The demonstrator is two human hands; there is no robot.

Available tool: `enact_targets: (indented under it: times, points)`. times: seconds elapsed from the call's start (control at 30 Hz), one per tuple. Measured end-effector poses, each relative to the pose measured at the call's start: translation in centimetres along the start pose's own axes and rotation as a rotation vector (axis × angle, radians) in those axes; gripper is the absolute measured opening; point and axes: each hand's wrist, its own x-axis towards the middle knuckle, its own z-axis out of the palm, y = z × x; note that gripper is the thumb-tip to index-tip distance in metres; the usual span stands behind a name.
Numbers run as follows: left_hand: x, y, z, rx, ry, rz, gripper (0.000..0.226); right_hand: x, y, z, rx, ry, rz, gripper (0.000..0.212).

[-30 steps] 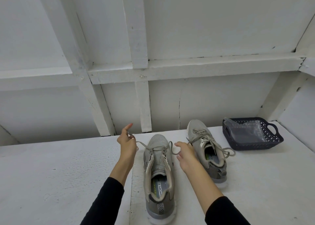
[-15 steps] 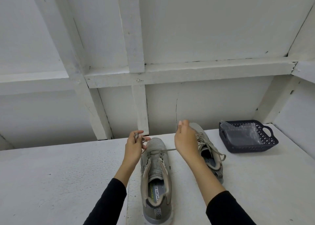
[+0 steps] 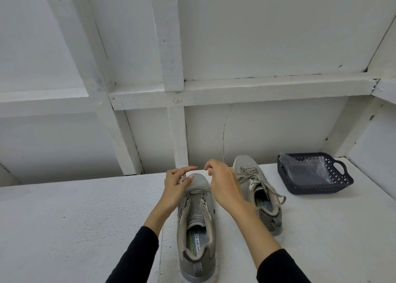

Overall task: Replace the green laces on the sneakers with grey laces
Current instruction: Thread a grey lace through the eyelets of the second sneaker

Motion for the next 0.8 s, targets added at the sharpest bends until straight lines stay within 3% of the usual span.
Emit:
enact_targets:
  times: [0.1, 0.23, 0.37, 0.57, 0.7, 0.8]
  points:
    - [0.0, 0.4, 0.1, -0.012, 0.013, -0.017, 0.022, -0.2, 0.9, 0.1, 0.118, 0.113, 0.118, 0.040]
    - [0.5, 0.6, 0.4, 0.014, 0.014, 0.003, 0.019, -0.2, 3.1, 0.2, 0.167, 0.236, 0.298, 0.020]
    - [0.9, 0.9, 1.3, 0.090, 0.006, 0.098, 0.018, -0.6, 4.5, 0.2, 0.145, 0.228, 0.303, 0.012]
    - [1.8, 1.7, 2.9, 0.229, -0.192, 0.145, 0.020, -1.2, 4.7, 0.6, 0.177, 0.303, 0.202, 0.009]
    - [2.2, 2.1, 3.2, 0.389, -0.316, 0.120, 0.020, -1.4, 4.7, 0.9, 0.112, 0.369, 0.244, 0.005]
    - [1.9, 2.9, 2.4, 0.267, -0.426, 0.010, 0.031, -1.6, 4.9, 1.1, 0.008, 0.365, 0.317, 0.004]
